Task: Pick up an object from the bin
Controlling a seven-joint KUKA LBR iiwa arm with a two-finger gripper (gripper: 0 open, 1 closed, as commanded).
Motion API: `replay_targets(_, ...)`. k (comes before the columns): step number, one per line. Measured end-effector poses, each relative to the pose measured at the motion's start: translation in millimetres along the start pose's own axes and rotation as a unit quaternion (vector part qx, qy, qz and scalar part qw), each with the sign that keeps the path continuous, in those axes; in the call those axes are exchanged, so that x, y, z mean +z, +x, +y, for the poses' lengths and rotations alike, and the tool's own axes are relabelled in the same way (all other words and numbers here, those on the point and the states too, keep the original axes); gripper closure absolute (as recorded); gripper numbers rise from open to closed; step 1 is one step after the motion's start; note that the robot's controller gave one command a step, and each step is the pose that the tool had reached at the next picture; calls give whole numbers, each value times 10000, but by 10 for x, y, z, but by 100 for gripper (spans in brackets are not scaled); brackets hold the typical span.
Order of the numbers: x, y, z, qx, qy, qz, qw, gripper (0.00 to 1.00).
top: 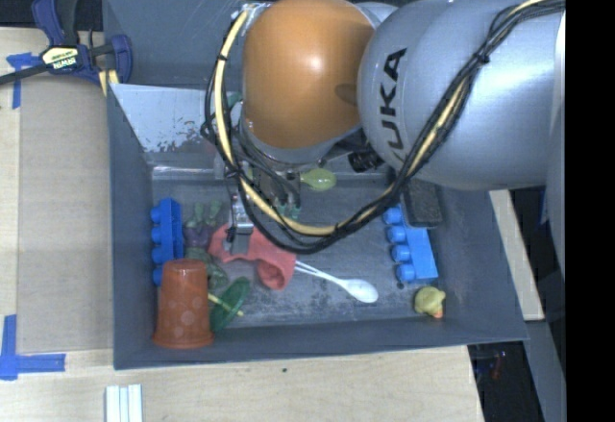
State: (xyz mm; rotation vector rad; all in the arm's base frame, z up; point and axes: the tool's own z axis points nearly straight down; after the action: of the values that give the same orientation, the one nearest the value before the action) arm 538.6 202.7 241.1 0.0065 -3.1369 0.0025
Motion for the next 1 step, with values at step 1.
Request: replay_targets(1, -51, -13, -11, 19, -14, -38, 10000, 0)
